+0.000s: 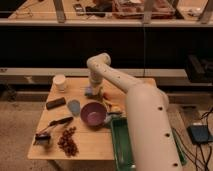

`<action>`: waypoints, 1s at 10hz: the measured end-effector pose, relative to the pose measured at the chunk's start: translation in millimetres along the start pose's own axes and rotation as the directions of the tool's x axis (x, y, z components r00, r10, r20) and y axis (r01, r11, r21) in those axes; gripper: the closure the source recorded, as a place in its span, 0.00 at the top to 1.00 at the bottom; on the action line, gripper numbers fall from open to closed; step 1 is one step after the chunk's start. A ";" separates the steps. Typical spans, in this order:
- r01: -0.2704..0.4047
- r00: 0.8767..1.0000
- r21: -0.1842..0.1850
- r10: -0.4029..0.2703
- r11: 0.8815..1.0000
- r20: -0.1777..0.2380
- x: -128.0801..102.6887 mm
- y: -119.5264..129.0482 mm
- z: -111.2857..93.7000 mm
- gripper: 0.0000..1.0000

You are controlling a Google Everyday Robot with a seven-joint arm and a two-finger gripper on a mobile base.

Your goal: Wipe table surface with sponge

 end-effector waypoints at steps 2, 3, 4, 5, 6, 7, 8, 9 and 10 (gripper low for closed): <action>0.021 1.000 -0.003 -0.021 1.000 0.018 -27.8 -9.5 10.2 0.00; 0.045 0.999 -0.007 -0.045 0.999 0.031 -48.3 -13.8 15.9 0.00; 0.071 0.996 -0.012 -0.071 0.997 0.045 -65.2 -15.9 19.8 0.00; 0.103 0.993 -0.021 -0.101 0.994 0.057 -80.6 -13.4 22.3 0.00; 0.120 0.991 -0.029 -0.118 0.992 0.060 -87.6 -10.8 22.0 0.00; 0.130 0.990 -0.038 -0.127 0.991 0.060 -90.3 -7.3 22.5 0.00; 0.146 0.988 -0.057 -0.143 0.988 0.057 -89.1 0.5 22.2 0.00; 0.156 0.987 -0.072 -0.152 0.985 0.052 -81.9 8.4 21.3 0.00; 0.161 0.986 -0.083 -0.158 0.983 0.048 -73.6 14.8 19.8 0.00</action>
